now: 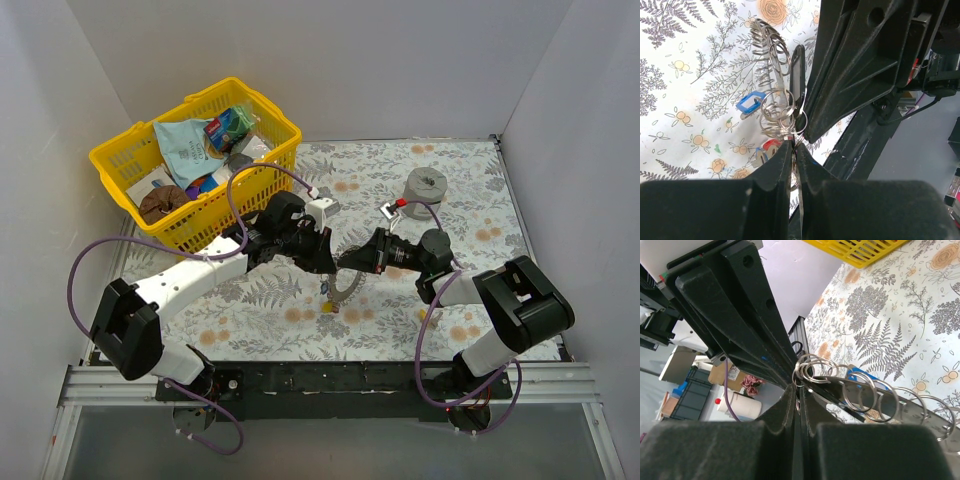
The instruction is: Put the keys on the keyring
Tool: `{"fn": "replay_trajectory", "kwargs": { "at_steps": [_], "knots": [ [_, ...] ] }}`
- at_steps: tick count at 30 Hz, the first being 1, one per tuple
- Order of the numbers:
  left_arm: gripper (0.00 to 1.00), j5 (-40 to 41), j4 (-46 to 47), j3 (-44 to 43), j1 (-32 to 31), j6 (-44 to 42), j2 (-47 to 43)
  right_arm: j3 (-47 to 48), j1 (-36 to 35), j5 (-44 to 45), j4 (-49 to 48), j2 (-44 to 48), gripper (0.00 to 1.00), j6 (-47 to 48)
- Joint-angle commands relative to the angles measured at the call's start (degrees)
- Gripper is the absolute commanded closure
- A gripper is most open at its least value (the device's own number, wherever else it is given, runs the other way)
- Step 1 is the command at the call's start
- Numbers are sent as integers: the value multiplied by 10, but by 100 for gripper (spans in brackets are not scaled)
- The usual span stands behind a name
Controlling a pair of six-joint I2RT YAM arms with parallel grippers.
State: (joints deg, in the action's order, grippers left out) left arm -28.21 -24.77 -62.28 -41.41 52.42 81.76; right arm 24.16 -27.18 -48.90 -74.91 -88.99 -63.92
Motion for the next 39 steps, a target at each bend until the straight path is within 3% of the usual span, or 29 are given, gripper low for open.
{"fn": "replay_trajectory", "kwargs": {
  "at_steps": [1, 4, 6, 8, 9, 12, 16, 25, 39],
  "knots": [
    [100, -19, 64, -10, -5, 7, -33, 22, -22, -34, -117, -6, 96, 7],
    [99, -19, 65, -16, -5, 7, -29, 26, -22, -36, -113, -5, 99, 10],
    [92, -15, 63, -15, -5, 7, -29, 28, -22, -37, -108, 0, 99, 16],
    [81, -1, 61, -13, -5, 7, -34, 38, -23, -38, -75, 7, 99, 29],
    [68, 5, 56, -12, -5, 7, -38, 42, -22, -40, -61, 15, 99, 50],
    [52, 25, 50, -5, -5, 0, -55, 62, -22, -47, 16, 36, 99, 91],
    [42, 42, 50, 6, 2, -13, -83, 93, -22, -54, 135, 62, 99, 186],
    [41, 31, 49, 6, 24, -54, -135, 164, -22, -83, 333, 80, 99, 310],
    [41, -46, 51, 41, 33, -187, -227, 237, -10, -211, 367, 84, 99, 359]
  ]
}}
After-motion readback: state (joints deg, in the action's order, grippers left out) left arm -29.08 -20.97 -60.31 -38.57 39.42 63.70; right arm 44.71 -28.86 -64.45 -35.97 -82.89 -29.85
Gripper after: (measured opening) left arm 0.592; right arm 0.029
